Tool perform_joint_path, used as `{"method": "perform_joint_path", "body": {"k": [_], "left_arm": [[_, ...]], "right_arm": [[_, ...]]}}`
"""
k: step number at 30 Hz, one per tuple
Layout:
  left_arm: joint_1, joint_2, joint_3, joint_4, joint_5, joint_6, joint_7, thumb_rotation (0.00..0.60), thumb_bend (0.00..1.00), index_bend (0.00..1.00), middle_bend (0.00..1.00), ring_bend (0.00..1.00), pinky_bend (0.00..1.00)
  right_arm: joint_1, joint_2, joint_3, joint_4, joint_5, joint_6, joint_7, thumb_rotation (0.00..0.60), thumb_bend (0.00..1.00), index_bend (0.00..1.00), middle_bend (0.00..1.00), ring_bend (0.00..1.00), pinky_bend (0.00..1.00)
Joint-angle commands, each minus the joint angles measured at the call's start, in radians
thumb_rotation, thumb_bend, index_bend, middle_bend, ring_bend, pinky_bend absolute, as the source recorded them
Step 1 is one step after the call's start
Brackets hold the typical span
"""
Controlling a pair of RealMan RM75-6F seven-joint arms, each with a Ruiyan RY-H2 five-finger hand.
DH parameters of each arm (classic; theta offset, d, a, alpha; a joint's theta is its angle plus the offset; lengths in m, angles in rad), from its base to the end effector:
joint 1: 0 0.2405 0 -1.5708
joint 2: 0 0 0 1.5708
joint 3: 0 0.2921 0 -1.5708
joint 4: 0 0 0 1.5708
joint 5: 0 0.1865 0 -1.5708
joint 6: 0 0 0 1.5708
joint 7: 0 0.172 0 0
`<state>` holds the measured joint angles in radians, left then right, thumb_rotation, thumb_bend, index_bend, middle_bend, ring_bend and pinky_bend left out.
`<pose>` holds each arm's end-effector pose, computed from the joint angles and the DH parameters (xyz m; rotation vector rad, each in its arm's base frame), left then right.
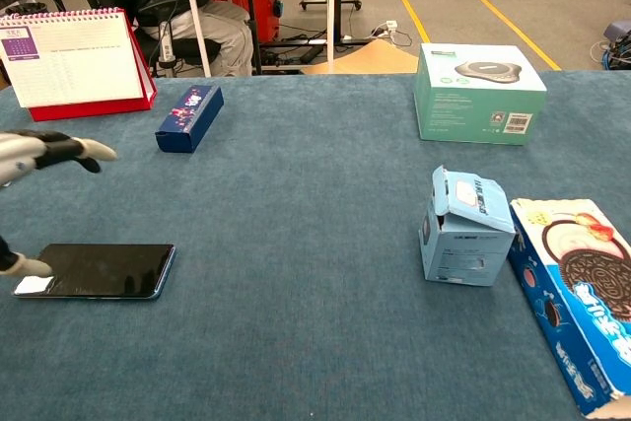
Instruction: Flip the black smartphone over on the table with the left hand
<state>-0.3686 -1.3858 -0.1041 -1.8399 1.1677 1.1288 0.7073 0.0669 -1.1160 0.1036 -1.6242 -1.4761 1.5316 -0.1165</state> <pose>-0.2401 0.2749 0.0460 -1.7873 -0.9189 -0.6710 -0.3311 -0.2128 0.2141 1.3301 -0.7727 0.8627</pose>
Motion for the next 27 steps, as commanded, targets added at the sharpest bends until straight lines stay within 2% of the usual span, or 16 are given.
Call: {"method": "perform_joint_path", "body": {"k": [1,6,14,27], "left_arm": [[-0.062,-0.086,-0.017,-0.008,-0.123,-0.031,0.11,0.6,0.0,0.11,0.13,0.0,0.0],[-0.105,-0.167,-0.024,0.017,-0.22,-0.012,0.199,0.6,0.07,0.12,0.14,0.0,0.0],[-0.15,-0.258,-0.03,0.066,-0.32,0.018,0.259,0.6,0.07,0.17,0.19,0.0,0.0],[-0.158,-0.312,-0.006,0.144,-0.304,0.092,0.243,0.6,0.07,0.19,0.21,0.0,0.0]], "right_arm": [[0.001,0.0,0.001,0.003,0.004,-0.004,0.003,0.6,0.0,0.0,0.0,0.0,0.0],[0.005,-0.003,-0.002,0.01,0.008,-0.018,0.0,0.6,0.0,0.0,0.0,0.0,0.0],[0.007,-0.006,0.001,0.017,0.017,-0.024,0.006,0.6,0.0,0.0,0.0,0.0,0.0],[0.011,-0.005,0.003,0.024,0.024,-0.035,0.018,0.6,0.0,0.0,0.0,0.0,0.0]]}}
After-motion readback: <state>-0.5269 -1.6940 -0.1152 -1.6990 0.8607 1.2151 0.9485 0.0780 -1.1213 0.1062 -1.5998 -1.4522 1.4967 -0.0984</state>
